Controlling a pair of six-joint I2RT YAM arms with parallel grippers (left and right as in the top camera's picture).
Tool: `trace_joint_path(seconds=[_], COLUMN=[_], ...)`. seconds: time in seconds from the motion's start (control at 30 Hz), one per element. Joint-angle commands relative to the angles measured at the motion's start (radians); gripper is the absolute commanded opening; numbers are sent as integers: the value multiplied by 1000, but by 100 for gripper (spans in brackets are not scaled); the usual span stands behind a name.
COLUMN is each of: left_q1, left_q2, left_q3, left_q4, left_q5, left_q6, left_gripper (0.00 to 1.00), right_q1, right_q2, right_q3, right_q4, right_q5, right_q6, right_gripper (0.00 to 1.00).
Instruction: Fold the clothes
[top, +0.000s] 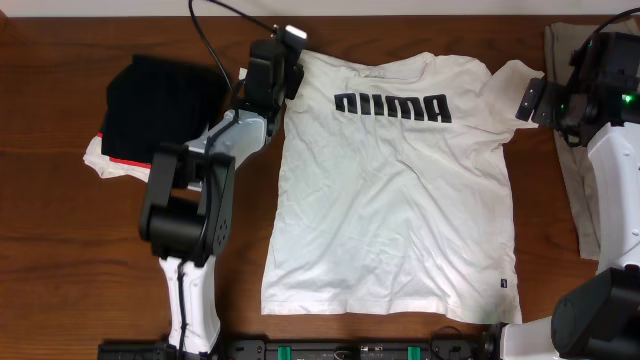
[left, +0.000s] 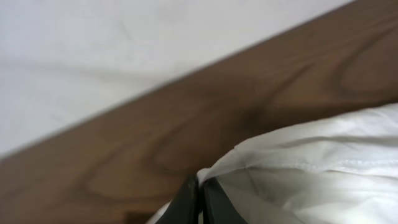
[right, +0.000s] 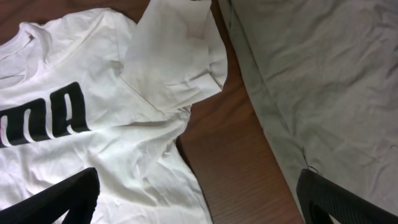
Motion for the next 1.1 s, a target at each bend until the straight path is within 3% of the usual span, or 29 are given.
trace_joint_path(seconds=[0.0, 0.17, 0.37, 0.4, 0.43, 0.57, 0.6, 0.87, 1.07], left_q1=[26, 24, 24, 24, 24, 24, 26, 79, 122], left_q2=[88, 187, 189, 186, 184, 182, 182, 162, 153], left_q3=[63, 163, 290, 327, 369, 544, 604, 689, 689], left_q4=[8, 5, -57, -105, -167, -447, -560, -920, -1197], left_q5=[61, 60, 55, 56, 56, 56, 56, 56, 83], left_q6=[-72, -74, -88, -88, -88, -135, -190, -457, -512], left_gripper=[6, 7, 17, 46, 66, 86, 88, 98, 98], right_q1=[-2, -2, -2, -2, -2, -2, -2, -2, -2], right_q2=[-6, -6, -6, -6, -6, -6, -6, -6, -6], right_q3=[3, 3, 3, 3, 3, 3, 3, 3, 3], right_q4=[-1, -1, -1, -1, -1, -1, -1, -1, -1], right_q5=[7, 7, 7, 7, 7, 7, 7, 7, 7], right_q6=[15, 15, 15, 15, 15, 15, 15, 15, 15], right_gripper=[99, 99, 99, 99, 99, 98, 99, 99, 99])
